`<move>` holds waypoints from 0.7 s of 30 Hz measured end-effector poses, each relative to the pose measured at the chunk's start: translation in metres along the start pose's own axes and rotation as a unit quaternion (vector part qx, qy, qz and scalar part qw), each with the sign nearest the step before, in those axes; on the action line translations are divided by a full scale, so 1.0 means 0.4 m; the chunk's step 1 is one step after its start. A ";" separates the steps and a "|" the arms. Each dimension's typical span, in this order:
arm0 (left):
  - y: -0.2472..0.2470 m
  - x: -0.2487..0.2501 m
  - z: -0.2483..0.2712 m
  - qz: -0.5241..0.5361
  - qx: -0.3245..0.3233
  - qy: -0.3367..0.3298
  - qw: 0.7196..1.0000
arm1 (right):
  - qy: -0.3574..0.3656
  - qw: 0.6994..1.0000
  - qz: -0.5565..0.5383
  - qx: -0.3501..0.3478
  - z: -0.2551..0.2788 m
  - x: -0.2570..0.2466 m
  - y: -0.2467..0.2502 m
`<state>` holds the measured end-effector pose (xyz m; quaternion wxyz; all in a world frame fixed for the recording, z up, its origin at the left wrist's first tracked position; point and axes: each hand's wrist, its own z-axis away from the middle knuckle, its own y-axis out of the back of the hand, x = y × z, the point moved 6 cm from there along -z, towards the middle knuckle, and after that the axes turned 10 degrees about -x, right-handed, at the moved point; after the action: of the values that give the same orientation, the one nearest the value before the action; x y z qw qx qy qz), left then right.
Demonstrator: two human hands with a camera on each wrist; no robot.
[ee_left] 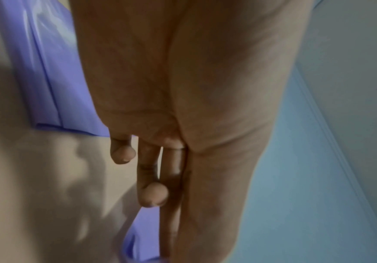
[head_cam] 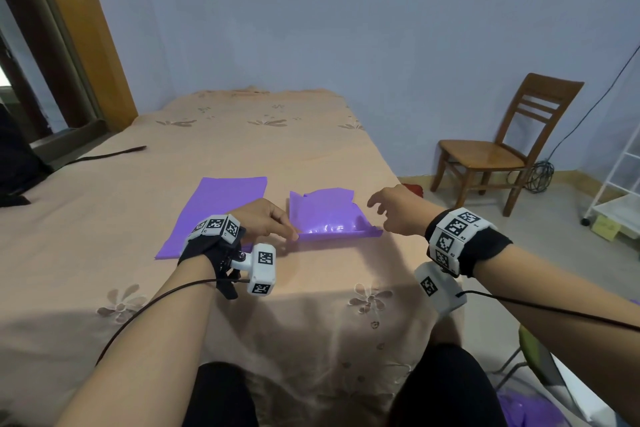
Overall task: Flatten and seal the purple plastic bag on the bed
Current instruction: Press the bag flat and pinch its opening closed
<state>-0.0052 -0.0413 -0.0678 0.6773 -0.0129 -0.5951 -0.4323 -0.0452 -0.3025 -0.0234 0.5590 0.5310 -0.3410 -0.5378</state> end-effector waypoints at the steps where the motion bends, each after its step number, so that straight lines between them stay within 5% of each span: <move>1: 0.000 0.001 -0.002 -0.001 -0.001 -0.002 1.000 | -0.003 1.000 0.006 -0.006 -0.002 -0.005 0.001; 6: -0.003 0.018 -0.003 -0.024 0.000 0.004 1.000 | 0.089 0.992 0.007 0.093 0.008 -0.156 0.034; 10: 0.001 0.017 0.001 -0.039 0.026 0.027 0.999 | 0.139 0.989 0.008 0.041 -0.001 -0.276 -0.006; 21: -0.003 0.029 0.023 -0.016 0.021 0.002 1.000 | 0.114 0.992 0.042 0.015 -0.034 -0.342 -0.041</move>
<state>-0.0140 -0.0439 -0.0561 0.6719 0.0120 -0.6028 -0.4301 -0.0620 -0.1653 -0.0160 0.6086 0.5823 -0.3049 -0.4446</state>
